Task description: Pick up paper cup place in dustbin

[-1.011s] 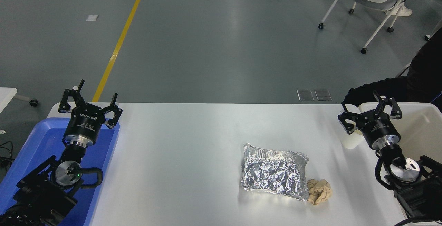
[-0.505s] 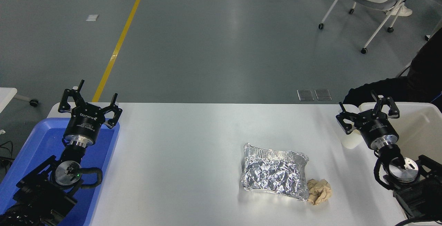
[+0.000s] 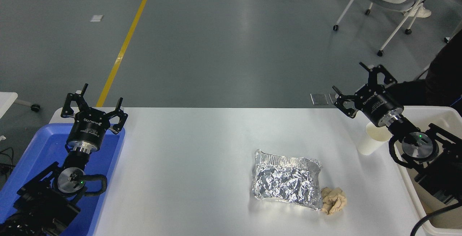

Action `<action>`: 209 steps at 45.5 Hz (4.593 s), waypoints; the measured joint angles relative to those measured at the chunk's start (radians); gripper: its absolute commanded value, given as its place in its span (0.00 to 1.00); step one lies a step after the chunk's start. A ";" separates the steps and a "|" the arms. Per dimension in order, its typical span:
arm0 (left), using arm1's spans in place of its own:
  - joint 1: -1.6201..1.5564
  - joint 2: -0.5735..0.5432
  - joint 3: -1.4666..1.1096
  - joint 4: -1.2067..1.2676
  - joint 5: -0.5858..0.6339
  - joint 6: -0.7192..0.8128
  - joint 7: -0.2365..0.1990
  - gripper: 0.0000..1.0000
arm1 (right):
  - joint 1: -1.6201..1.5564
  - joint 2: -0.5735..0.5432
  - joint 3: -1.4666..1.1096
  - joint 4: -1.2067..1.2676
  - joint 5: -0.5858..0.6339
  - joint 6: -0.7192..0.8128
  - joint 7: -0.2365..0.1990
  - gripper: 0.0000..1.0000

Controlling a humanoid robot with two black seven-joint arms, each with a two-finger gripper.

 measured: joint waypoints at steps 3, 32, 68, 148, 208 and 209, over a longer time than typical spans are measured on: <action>0.000 0.000 0.000 0.000 0.000 0.000 0.000 1.00 | 0.069 -0.029 -0.076 0.047 -0.076 0.000 -0.009 1.00; 0.000 0.000 0.001 0.000 0.000 0.000 0.001 1.00 | 0.981 0.001 -1.226 0.535 -0.262 0.017 -0.033 1.00; 0.002 0.000 -0.002 0.001 0.000 0.002 -0.001 1.00 | 1.639 0.223 -1.603 1.002 0.028 0.196 -0.032 1.00; 0.001 0.000 -0.003 0.000 0.000 0.002 -0.002 1.00 | 0.615 -0.017 -1.493 0.033 -0.596 -0.201 -0.034 1.00; 0.001 0.000 -0.003 0.001 0.000 0.002 -0.002 1.00 | 0.253 0.076 -1.270 -0.198 -0.601 -0.322 -0.072 0.41; 0.001 0.000 -0.003 0.001 0.000 0.002 -0.002 1.00 | 0.250 0.077 -1.268 -0.200 -0.601 -0.322 -0.072 0.29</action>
